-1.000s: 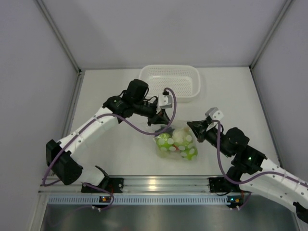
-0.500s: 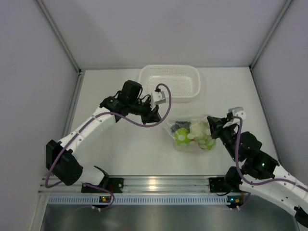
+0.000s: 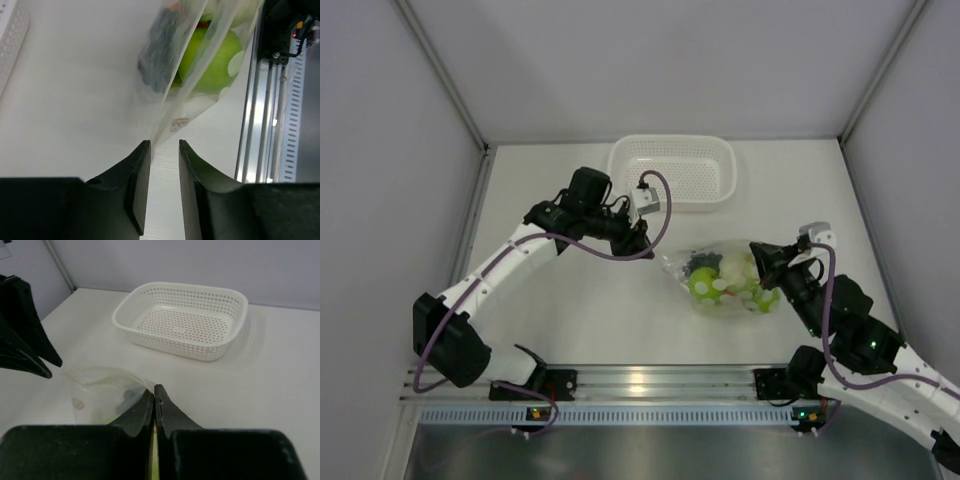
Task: Open the zip-top bag and remove the fake food
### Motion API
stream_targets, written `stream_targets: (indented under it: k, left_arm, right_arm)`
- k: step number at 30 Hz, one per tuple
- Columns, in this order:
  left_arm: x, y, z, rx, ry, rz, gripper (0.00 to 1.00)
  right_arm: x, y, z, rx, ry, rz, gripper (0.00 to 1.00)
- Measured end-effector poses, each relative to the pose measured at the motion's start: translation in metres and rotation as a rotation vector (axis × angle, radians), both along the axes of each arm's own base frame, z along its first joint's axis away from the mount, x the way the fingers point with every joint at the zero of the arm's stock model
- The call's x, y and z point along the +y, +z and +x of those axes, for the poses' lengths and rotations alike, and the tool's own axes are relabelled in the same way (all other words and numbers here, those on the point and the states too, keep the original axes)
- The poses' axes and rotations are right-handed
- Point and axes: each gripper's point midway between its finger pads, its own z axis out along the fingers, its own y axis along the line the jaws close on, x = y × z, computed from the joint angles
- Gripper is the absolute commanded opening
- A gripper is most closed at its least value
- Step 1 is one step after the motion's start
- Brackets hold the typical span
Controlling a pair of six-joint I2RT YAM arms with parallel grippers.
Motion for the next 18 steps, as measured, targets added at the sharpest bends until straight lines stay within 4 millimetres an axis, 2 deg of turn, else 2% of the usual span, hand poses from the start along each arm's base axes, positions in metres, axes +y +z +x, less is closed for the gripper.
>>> stream_targets:
  k: [1,4,12,14,18]
  left_arm:
    - [-0.001,0.002,-0.003,0.007,-0.016,-0.013,0.46]
    - [-0.006,0.013,-0.009,0.015,-0.051,-0.049,0.54]
    - [-0.032,0.074,0.0,-0.115,-0.097,-0.177,0.55]
    - [-0.038,0.079,0.002,-0.135,-0.106,-0.195,0.56]
    - [-0.049,0.072,0.004,-0.126,-0.131,-0.204,0.54]
  right_arm:
    - [0.006,0.002,-0.002,-0.011,0.035,0.004,0.0]
    - [0.02,-0.001,-0.008,-0.025,0.124,-0.009,0.0]
    - [0.046,-0.002,-0.017,-0.044,0.269,-0.05,0.0]
    - [0.051,-0.002,-0.019,-0.047,0.299,-0.06,0.0]
    - [0.055,-0.002,-0.021,-0.054,0.327,-0.065,0.0]
